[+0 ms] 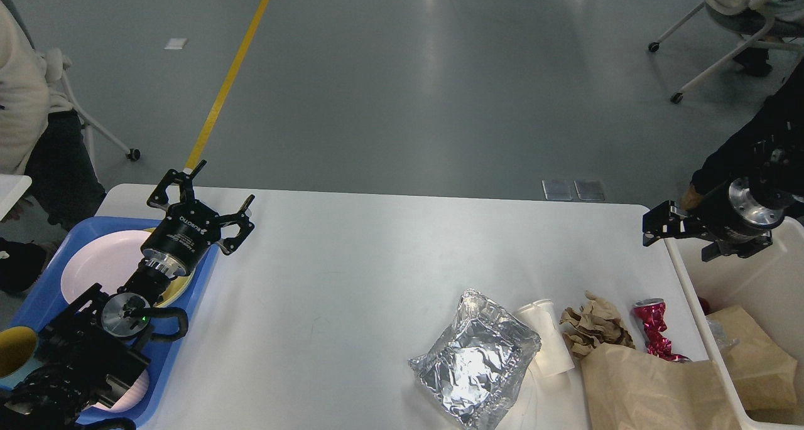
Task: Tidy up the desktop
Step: 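Bring the empty right gripper back over the bin edge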
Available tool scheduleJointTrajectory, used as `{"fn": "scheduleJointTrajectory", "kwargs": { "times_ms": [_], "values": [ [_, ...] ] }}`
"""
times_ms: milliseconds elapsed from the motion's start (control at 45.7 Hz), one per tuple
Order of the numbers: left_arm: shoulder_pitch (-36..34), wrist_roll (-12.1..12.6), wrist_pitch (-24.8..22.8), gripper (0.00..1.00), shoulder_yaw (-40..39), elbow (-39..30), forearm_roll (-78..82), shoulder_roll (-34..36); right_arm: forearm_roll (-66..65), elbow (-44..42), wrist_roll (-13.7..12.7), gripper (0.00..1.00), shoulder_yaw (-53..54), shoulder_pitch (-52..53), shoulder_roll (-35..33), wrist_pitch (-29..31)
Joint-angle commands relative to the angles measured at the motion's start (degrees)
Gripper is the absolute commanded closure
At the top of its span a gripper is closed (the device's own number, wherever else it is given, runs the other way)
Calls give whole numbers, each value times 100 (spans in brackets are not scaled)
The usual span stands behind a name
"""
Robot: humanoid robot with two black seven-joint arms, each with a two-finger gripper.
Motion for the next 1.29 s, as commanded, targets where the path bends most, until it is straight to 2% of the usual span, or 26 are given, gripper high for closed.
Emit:
{"fn": "scheduleJointTrajectory", "kwargs": {
  "times_ms": [0,1270],
  "values": [
    [0,0,0,3,3,0,0,0,2,-8,0,3,8,-15,-2,-4],
    [0,0,0,3,-5,0,0,0,-7,-122,0,2,254,-24,-169,5]
  ]
}}
